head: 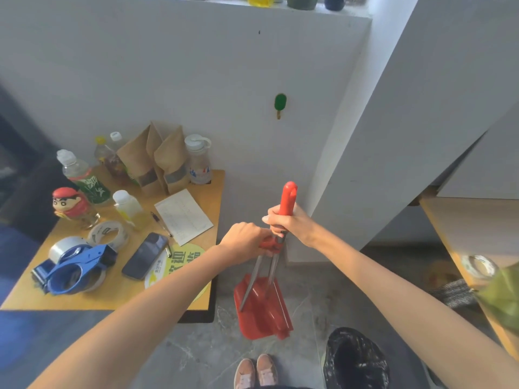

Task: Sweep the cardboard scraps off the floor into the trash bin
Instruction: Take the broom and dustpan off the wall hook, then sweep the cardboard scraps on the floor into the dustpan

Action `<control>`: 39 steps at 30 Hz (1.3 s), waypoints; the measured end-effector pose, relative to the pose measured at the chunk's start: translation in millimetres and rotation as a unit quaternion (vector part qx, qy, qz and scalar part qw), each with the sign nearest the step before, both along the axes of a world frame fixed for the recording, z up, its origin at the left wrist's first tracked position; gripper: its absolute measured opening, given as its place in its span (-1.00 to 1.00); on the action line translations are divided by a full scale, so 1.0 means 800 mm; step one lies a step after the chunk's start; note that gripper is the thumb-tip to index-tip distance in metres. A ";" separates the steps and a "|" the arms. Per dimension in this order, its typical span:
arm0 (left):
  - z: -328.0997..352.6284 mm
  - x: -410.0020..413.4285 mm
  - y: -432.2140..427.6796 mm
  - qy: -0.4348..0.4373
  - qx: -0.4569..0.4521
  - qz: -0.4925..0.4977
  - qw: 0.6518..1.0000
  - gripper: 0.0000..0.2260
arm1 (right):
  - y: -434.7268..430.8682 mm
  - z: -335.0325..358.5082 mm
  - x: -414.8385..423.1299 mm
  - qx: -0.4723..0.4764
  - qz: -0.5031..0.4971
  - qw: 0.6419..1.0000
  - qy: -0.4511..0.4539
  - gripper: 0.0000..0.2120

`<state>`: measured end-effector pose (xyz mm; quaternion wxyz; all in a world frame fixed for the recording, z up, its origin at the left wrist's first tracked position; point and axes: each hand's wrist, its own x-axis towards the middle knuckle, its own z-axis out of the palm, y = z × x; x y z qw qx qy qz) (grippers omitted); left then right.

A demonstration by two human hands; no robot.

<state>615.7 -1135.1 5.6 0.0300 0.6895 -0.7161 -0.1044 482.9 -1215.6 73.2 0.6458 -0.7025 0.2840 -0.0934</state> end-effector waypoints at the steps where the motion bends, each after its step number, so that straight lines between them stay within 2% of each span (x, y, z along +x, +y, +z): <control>1: -0.001 0.000 0.004 0.011 0.003 -0.005 1.000 -0.66 | 0.004 -0.001 -0.003 -0.001 0.013 1.000 0.004 -0.61; 12: -0.029 -0.010 0.039 0.092 0.029 -0.035 0.995 -0.72 | 0.022 -0.015 -0.031 -0.018 0.109 0.992 0.061 -0.60; 16: -0.059 0.038 0.082 0.124 0.047 0.051 0.990 -0.74 | -0.008 -0.017 -0.095 0.048 0.020 0.999 0.016 -0.65; 18: -0.063 0.045 0.097 0.116 0.055 0.068 0.989 -0.74 | -0.015 -0.017 -0.110 0.028 -0.023 0.999 0.018 -0.66; 19: -0.063 0.037 0.098 0.112 0.059 0.067 0.990 -0.74 | -0.010 -0.019 -0.106 -0.021 -0.031 0.998 0.045 -0.66; 20: -0.063 0.023 0.095 0.106 0.060 0.066 0.990 -0.74 | -0.002 -0.020 -0.095 -0.098 -0.033 0.990 0.099 -0.67; 21: -0.065 0.008 0.090 0.098 0.065 0.068 0.991 -0.75 | 0.009 -0.019 -0.082 -0.189 -0.018 0.965 0.182 -0.65; 23: -0.074 -0.021 0.087 0.094 0.081 0.083 0.989 -0.73 | 0.035 -0.016 -0.064 -0.345 0.024 0.875 0.338 -0.58; 24: -0.080 -0.031 0.091 0.094 0.089 0.095 0.987 -0.73 | 0.044 -0.017 -0.063 -0.379 0.029 0.843 0.381 -0.55; 25: -0.087 -0.041 0.097 0.096 0.097 0.103 0.985 -0.74 | 0.052 -0.022 -0.066 -0.389 0.028 0.828 0.403 -0.53; 27: -0.102 -0.058 0.115 0.098 0.108 0.107 0.984 -0.77 | 0.065 -0.041 -0.080 -0.360 0.021 0.832 0.421 -0.51; 29: -0.114 -0.073 0.130 0.092 0.099 0.108 0.985 -0.78 | 0.076 -0.066 -0.099 -0.251 -0.002 0.873 0.418 -0.54; 31: -0.125 -0.084 0.142 0.096 0.086 0.125 0.984 -0.79 | 0.082 -0.088 -0.125 -0.127 -0.020 0.914 0.385 -0.62; 34: -0.131 -0.101 0.154 0.102 0.063 0.174 0.977 -0.83 | 0.079 -0.110 -0.168 -0.023 0.017 0.943 0.331 -0.83; 36: -0.133 -0.117 0.161 0.095 0.052 0.201 0.974 -0.81 | 0.084 -0.121 -0.193 0.050 0.060 0.950 0.303 -0.80; 39: -0.137 -0.150 0.177 0.073 0.052 0.219 0.972 -0.80 | 0.104 -0.149 -0.221 0.180 0.071 0.925 0.326 -0.72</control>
